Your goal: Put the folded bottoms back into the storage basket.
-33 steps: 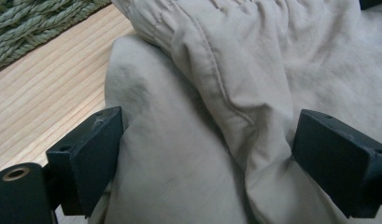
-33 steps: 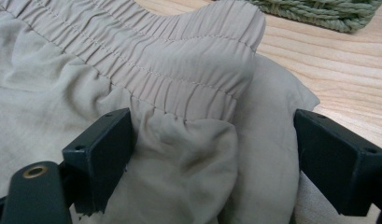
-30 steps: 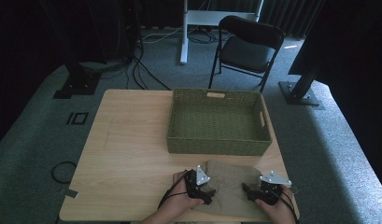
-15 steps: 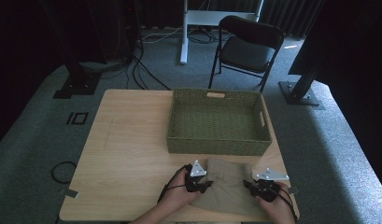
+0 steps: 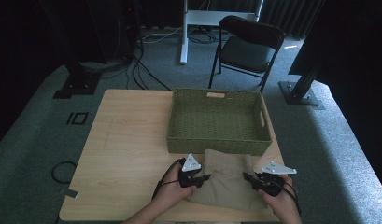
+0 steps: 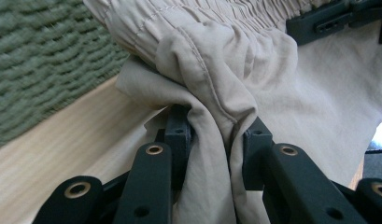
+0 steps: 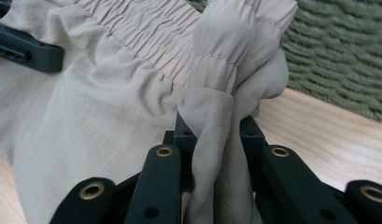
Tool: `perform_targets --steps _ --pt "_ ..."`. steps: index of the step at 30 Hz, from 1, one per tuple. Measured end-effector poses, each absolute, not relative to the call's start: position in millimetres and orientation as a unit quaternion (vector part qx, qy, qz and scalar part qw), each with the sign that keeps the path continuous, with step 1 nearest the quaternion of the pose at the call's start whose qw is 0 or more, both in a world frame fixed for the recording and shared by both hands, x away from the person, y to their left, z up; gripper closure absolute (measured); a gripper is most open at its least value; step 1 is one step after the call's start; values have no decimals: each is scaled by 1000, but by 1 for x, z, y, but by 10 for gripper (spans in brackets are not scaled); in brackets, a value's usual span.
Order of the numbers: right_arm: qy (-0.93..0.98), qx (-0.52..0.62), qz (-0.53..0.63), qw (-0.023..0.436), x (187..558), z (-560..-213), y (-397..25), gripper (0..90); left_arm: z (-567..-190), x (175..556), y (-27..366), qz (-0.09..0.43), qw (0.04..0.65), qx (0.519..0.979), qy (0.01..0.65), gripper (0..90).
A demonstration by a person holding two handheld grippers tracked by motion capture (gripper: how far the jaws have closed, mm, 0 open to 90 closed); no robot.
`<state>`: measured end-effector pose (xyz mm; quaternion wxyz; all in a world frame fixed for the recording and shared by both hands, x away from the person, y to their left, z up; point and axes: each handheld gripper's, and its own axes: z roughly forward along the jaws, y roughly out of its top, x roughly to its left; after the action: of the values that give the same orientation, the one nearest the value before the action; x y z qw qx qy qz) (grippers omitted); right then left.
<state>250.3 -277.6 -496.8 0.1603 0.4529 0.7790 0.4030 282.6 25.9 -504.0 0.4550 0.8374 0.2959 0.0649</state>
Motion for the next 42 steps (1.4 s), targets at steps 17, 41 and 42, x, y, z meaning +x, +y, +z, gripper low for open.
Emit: perform_targets --steps 17,41,42 --pt "764 422 451 185 262 -446 -275 761 -450 291 38 99 491 820 278 724" --pt "744 400 497 200 324 -380 -274 762 -391 344 48 141 533 789 272 732" --pt "743 401 497 198 327 -378 -274 762 -389 346 49 142 534 788 272 732"
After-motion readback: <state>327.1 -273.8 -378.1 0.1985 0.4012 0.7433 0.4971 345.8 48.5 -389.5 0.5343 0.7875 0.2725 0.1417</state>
